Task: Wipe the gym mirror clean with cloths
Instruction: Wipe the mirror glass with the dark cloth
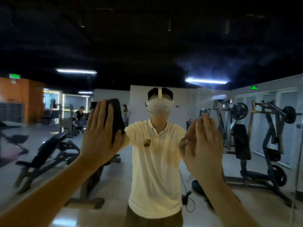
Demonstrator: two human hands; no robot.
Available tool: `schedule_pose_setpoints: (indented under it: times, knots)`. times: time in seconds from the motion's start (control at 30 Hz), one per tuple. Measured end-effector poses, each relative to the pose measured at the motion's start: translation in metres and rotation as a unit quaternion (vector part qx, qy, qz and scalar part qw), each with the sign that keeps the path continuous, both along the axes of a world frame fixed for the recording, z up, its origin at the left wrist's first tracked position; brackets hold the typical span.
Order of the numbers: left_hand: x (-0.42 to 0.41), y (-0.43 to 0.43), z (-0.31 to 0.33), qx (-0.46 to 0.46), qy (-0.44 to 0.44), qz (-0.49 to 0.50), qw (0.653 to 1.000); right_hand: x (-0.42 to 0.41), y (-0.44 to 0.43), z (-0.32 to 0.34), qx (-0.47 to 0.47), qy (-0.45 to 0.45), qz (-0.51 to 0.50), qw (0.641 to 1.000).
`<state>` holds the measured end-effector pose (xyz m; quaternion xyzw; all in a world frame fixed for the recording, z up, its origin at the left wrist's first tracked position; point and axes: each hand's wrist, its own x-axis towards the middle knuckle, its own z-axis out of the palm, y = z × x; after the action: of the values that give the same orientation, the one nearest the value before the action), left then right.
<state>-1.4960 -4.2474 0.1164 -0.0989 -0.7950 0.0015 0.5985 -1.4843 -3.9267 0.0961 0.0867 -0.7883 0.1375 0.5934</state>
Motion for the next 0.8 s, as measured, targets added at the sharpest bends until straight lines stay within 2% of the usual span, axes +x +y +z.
schedule_pose_setpoints:
  times: [0.07,0.2,0.3,0.37,0.43,0.57,0.7,0.8]
  knots:
    - [-0.006,0.011,-0.003,0.03,0.013,-0.013,0.999,-0.001,0.001,-0.004,0.012,-0.009,-0.008,1.0]
    - [-0.016,0.084,0.01,0.082,0.034,-0.056,0.994,-0.003,0.018,-0.004,0.068,-0.005,-0.01,0.998]
    - [-0.014,0.159,0.02,0.001,0.029,-0.106,0.994,-0.008,0.035,-0.007,0.109,0.002,-0.003,0.994]
    - [-0.011,0.204,0.018,-0.094,0.008,-0.099,0.991,-0.009,0.042,-0.008,0.108,-0.002,0.011,0.994]
    - [-0.012,0.222,0.014,-0.15,-0.006,-0.082,0.985,-0.007,0.044,-0.008,0.093,-0.004,0.02,0.995]
    - [-0.018,0.169,0.018,-0.182,0.01,-0.081,0.98,0.0,0.031,-0.003,0.054,0.015,0.027,0.998]
    - [-0.017,0.068,0.032,-0.062,0.017,-0.023,0.998,0.005,-0.013,0.004,0.043,0.012,0.043,0.998]
    - [-0.01,-0.013,0.045,0.022,0.024,0.004,0.999,-0.001,-0.036,0.003,0.021,0.006,0.01,1.0]
